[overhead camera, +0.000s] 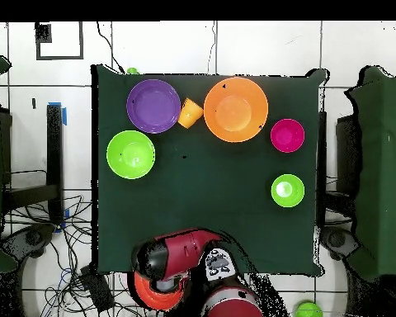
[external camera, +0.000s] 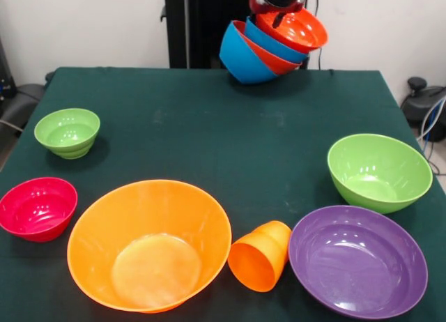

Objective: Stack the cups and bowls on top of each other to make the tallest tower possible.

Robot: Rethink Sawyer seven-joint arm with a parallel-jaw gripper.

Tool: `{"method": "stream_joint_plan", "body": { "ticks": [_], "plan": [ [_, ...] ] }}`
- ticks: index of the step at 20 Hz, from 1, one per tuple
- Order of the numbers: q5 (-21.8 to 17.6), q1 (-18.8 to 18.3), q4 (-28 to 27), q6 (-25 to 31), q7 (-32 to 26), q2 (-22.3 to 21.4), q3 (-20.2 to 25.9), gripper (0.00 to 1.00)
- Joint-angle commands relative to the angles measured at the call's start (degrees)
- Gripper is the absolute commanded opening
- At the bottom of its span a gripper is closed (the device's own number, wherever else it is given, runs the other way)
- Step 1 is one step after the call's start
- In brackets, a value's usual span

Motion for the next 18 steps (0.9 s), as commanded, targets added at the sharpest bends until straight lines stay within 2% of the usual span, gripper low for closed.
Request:
{"method": "stream_joint_plan", "body": {
  "ticks": [1, 12, 16, 18],
  "plan": [
    [-2.4, 2.2, -6.3, -3.6, 5.4, 0.0, 0.7, 1.0],
    [-2.9, 1.7, -6.5, -5.0, 3.2, -0.4, 0.7, 1.0],
    [-4.6, 0.5, -7.7, -6.1, 1.2, 0.3, 1.2, 1.0],
    [-7.3, 0.7, -9.2, -7.2, 0.2, 0.6, 0.8, 1.0]
  ]
}}
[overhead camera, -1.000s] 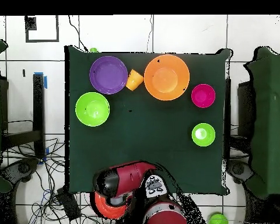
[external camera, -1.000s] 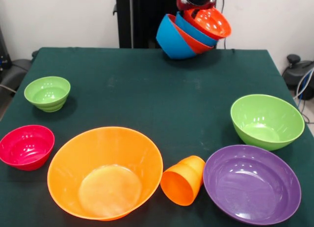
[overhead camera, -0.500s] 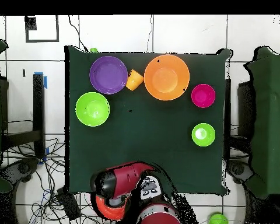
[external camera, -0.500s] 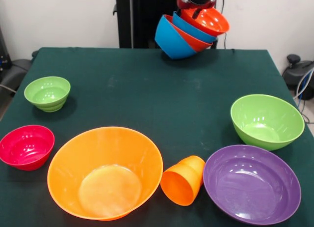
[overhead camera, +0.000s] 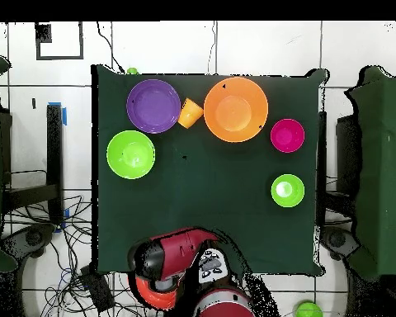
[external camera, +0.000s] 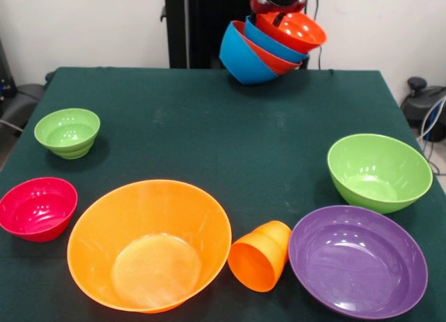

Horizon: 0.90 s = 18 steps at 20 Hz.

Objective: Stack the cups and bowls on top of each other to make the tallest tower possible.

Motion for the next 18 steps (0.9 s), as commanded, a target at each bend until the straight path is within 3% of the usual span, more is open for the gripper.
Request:
{"method": "stream_joint_plan", "body": {
  "ticks": [1, 3, 4, 9, 18],
  "plan": [
    [-7.3, -1.2, -8.8, -7.5, -0.4, 1.1, 1.6, 1.0],
    [-8.0, -1.4, -9.0, -7.9, 0.3, 1.0, 1.7, 1.0],
    [-8.3, -1.4, -9.1, -8.1, 0.6, 1.0, 1.7, 0.0],
    [-9.3, -2.0, -9.2, -8.5, 1.2, 1.0, 2.1, 0.0],
    [-15.1, -3.8, -12.0, -8.8, -1.9, 2.1, 2.1, 0.0]
  ]
}}
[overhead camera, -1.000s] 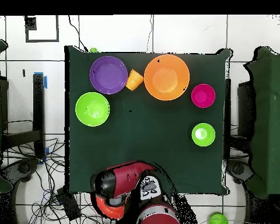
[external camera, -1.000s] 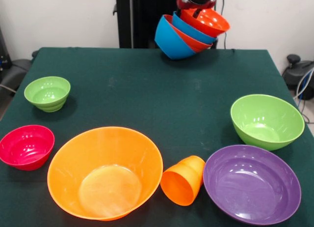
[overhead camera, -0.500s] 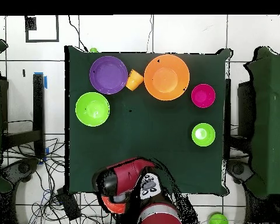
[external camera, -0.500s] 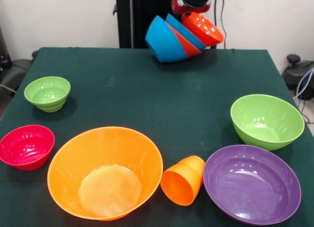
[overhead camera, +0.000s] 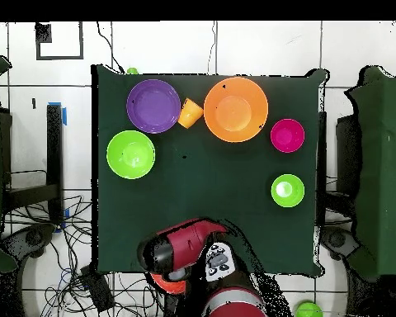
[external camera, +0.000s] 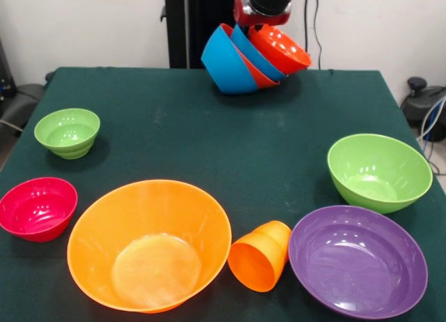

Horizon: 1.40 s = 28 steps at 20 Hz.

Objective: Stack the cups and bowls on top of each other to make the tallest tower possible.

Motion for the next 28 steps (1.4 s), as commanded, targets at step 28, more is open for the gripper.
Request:
{"method": "stream_joint_plan", "body": {
  "ticks": [28],
  "plan": [
    [-27.2, -13.6, -23.9, 5.6, -25.5, 9.2, 12.7, 0.0]
  ]
}}
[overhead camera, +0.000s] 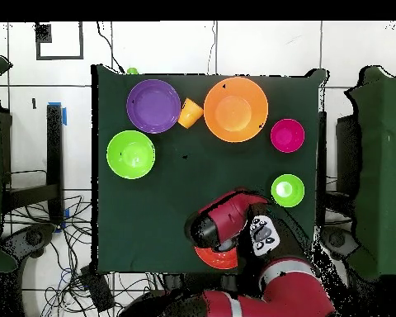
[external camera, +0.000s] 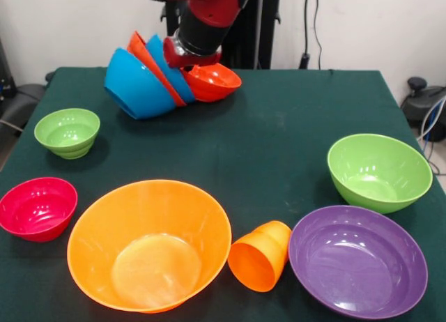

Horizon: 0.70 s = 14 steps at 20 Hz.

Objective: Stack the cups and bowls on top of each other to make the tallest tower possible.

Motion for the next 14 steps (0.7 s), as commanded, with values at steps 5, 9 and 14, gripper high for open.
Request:
{"method": "stream_joint_plan", "body": {
  "ticks": [5, 9, 14],
  "plan": [
    [-1.5, -2.0, -10.0, 10.6, -23.4, 0.7, 9.2, 0.0],
    [-0.1, -2.2, -9.0, 11.1, -21.9, 0.4, 10.7, 0.0],
    [1.2, -2.6, -9.0, 10.8, -19.0, 0.6, 11.8, 1.0]
  ]
}}
